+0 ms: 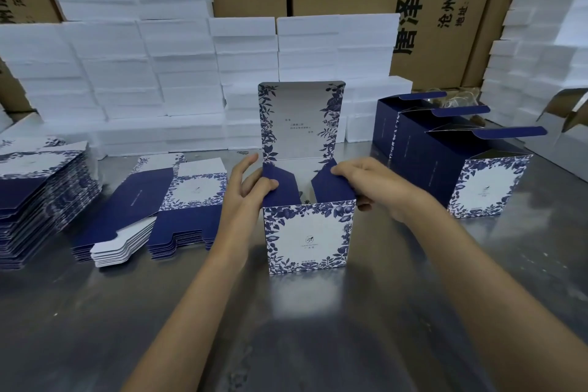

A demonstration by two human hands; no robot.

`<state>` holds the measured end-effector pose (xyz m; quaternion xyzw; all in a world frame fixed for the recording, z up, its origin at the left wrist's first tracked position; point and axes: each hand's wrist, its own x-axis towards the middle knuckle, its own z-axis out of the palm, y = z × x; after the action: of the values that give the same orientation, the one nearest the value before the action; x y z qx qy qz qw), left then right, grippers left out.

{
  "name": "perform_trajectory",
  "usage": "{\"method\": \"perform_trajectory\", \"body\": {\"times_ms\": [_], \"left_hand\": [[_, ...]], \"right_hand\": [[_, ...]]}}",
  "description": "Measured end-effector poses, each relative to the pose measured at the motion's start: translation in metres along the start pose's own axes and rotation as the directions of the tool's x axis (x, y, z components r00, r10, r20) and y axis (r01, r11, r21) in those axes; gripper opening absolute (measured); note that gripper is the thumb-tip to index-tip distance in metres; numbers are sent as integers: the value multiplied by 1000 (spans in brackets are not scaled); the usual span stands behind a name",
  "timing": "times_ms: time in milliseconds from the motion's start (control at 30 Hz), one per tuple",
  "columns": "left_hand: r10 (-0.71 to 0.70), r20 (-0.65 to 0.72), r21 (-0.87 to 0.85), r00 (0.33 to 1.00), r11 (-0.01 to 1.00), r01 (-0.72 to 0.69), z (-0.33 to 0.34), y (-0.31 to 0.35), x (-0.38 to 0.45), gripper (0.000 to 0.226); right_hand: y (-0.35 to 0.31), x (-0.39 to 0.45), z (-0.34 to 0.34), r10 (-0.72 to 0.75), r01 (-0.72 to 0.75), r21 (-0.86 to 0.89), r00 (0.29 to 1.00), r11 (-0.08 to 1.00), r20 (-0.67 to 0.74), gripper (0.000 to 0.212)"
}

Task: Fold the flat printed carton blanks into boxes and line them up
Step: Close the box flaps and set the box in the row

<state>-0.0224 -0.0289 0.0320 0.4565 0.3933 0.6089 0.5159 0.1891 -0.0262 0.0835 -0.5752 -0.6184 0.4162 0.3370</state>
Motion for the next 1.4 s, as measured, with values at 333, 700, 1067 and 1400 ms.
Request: {"method": "perform_trajectory", "body": {"times_ms": [333,700,1067,1400], "left_hand": [[47,36,110,998,993,-50,-3,4,-3,59],[38,-16,149,999,988,-36,-4,7,2,20],[17,28,346,999,938,-25,8,30,8,30],[-117,71,795,991,606,15,45,60,31,15]], "right_hand": [[0,5,1,-59,97,190,979,977,-193,20],[-4,-1,16,-69,159,477,977,865,-201,24],[-23,17,29,-75,73,-14,976,997,-203,30],[-31,27,43,-277,155,-674,958,722,-75,18]]}}
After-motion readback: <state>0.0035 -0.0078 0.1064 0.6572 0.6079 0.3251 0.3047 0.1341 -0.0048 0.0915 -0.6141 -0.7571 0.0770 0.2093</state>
